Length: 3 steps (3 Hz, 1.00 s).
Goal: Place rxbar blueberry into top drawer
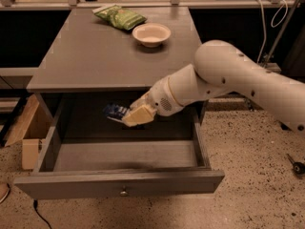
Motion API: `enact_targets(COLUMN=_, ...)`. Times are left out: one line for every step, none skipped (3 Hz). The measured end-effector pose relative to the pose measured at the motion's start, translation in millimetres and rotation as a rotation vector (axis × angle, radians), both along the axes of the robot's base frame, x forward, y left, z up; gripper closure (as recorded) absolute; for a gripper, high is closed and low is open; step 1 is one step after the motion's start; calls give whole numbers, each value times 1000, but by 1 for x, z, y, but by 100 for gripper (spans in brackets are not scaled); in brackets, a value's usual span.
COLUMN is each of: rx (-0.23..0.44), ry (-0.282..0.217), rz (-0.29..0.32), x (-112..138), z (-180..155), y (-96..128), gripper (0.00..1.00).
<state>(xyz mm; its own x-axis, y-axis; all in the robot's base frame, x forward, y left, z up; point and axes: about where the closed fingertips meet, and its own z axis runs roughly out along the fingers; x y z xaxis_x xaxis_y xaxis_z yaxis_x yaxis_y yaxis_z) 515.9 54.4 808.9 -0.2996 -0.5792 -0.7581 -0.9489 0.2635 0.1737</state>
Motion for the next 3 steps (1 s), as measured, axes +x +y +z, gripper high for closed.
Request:
enact_targets(rx=-47, ry=75, rz=-49, x=6, z=-71, y=-11, gripper=100)
enact_targets(rx=-69, ry=88, rz=-122, x=43, z=-136, y=-13, gripper=100)
enact_targets(rx=-61, ry=83, rz=-165, x=74, z=-183, y=-4, gripper=85)
